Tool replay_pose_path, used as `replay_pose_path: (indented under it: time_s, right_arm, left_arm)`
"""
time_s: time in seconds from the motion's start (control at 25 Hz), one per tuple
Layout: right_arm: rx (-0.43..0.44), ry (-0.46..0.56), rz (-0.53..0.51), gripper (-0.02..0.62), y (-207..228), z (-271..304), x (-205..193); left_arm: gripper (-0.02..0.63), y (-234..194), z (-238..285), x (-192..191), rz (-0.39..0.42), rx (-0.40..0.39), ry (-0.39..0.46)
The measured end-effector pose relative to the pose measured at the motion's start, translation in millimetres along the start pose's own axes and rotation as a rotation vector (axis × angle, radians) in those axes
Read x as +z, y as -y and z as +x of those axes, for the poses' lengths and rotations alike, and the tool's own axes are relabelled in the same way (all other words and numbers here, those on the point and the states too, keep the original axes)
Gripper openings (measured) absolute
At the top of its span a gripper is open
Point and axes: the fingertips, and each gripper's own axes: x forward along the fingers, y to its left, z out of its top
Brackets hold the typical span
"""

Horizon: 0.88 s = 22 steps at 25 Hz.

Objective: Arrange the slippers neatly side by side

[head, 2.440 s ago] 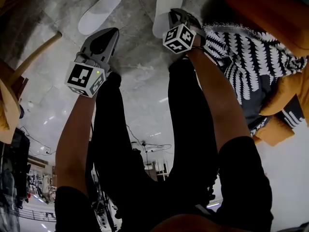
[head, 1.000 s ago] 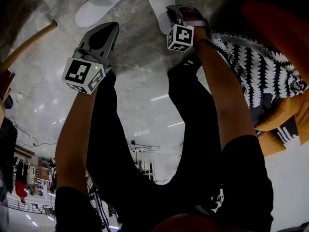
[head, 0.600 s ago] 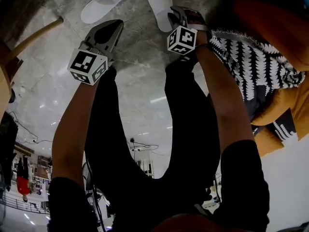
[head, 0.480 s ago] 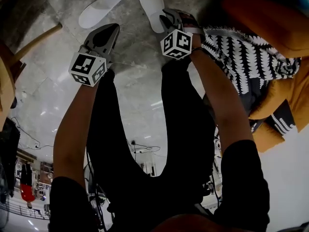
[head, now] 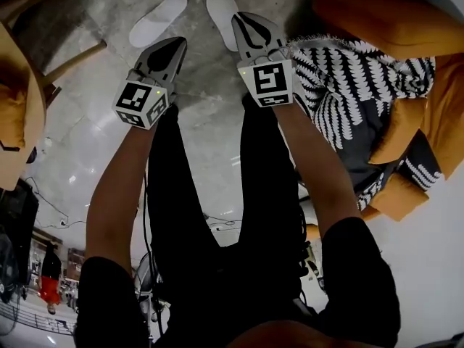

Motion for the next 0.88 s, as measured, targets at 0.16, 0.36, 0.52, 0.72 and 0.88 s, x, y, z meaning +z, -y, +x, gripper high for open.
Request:
replay_pose_path:
  time_s: [0.16,0.36,0.52,0.72,0.88]
  right_arm:
    - [-0.051,0.079,0.143,0.043,1,-15,23]
    - [-0.087,0.103,0.277,0.043,0,-20,18]
    - [-0.093,0.085,0.306,0.043,-5,-16,11]
    - [-0.051,0.055,0.302,0.043,-18,-5,3]
    - [-0.041,0.043,0.302,0.043,-13,8,-12]
  left_arm:
    - [0.014,-1,-19,19,0.001,0.023,0.067]
    - [0.015,-14,-33,27,-0.006,0.096,0.145]
    - [0.014,-26,-35,14,-0.038,0.138,0.141]
    - [0.025,-42,-32,-21,-0.011,0.129,0.026]
    - [0.118,-70,-21,-52,0.021,0.172,-0.09]
